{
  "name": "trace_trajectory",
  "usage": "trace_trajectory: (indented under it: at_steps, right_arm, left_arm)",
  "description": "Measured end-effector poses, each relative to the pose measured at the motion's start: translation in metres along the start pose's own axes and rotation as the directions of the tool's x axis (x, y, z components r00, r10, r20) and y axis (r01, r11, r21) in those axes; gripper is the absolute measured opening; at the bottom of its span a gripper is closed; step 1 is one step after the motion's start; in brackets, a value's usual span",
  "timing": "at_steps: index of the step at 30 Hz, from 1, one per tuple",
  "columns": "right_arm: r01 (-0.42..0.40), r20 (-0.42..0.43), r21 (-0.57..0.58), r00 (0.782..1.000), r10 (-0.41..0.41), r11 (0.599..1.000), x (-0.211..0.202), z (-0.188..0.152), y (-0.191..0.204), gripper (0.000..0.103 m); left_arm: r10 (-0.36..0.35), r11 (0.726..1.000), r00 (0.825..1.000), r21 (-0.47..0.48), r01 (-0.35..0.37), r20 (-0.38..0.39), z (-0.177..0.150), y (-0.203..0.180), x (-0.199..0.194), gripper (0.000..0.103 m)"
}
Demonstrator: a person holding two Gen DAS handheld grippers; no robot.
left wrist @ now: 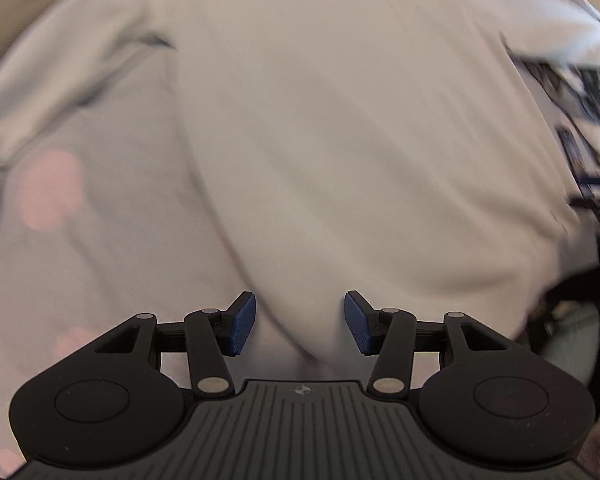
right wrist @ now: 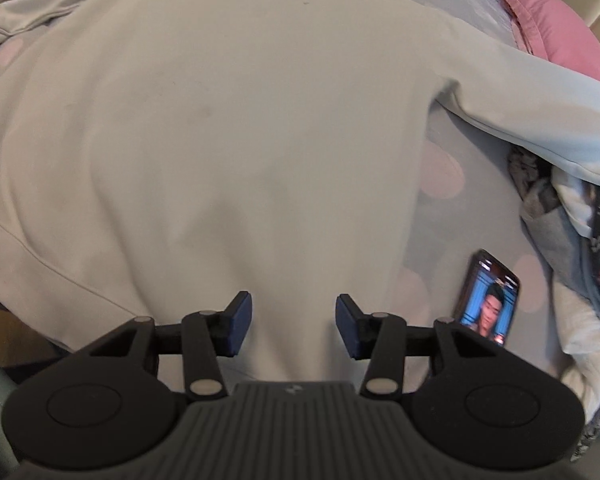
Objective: Fold clothes
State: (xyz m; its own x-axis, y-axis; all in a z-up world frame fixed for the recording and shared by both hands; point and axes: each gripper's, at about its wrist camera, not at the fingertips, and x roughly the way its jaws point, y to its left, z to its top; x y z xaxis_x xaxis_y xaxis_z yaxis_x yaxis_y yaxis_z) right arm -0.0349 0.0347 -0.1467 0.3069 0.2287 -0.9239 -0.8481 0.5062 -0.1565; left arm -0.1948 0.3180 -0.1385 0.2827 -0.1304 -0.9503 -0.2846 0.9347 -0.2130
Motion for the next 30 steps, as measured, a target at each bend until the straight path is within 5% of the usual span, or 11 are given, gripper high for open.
trace_trajectory:
  at_steps: [4,6,11,18,24,30]
  right_arm:
    - [-0.031,0.034,-0.029,0.999,0.032,0.999,0.012,0.001,0.018,0.05]
    - [-0.03,0.055,-0.046,0.998,0.033,0.998,0.013,0.002,0.024,0.05]
    - [-0.047,0.083,-0.014,0.995,0.048,0.999,0.015,-0.001,0.024,0.054]
    - [-0.069,0.101,0.005,0.993,0.068,0.998,0.016,0.0,0.019,0.056]
    - [-0.084,0.108,0.019,0.991,0.081,0.996,0.02,-0.002,0.016,0.057]
    - [-0.091,0.118,0.044,0.989,0.085,0.995,0.021,-0.003,0.009,0.058]
  left_arm:
    - [-0.012,1.0,0.999,-0.024,0.011,-0.048,-0.013,-0.018,0.017,0.046]
    - [0.023,0.999,0.998,-0.03,-0.025,-0.053,-0.018,-0.027,0.022,0.032]
    - [-0.033,0.998,0.997,-0.044,0.036,0.069,-0.03,-0.053,0.015,0.029]
    - [-0.202,0.973,0.938,-0.051,0.225,0.281,-0.035,-0.078,0.002,0.029]
    - [-0.167,0.98,0.961,-0.07,0.186,0.218,-0.029,-0.093,0.023,0.029]
    - [-0.068,0.986,0.946,-0.122,0.112,0.315,-0.053,-0.102,-0.008,0.029]
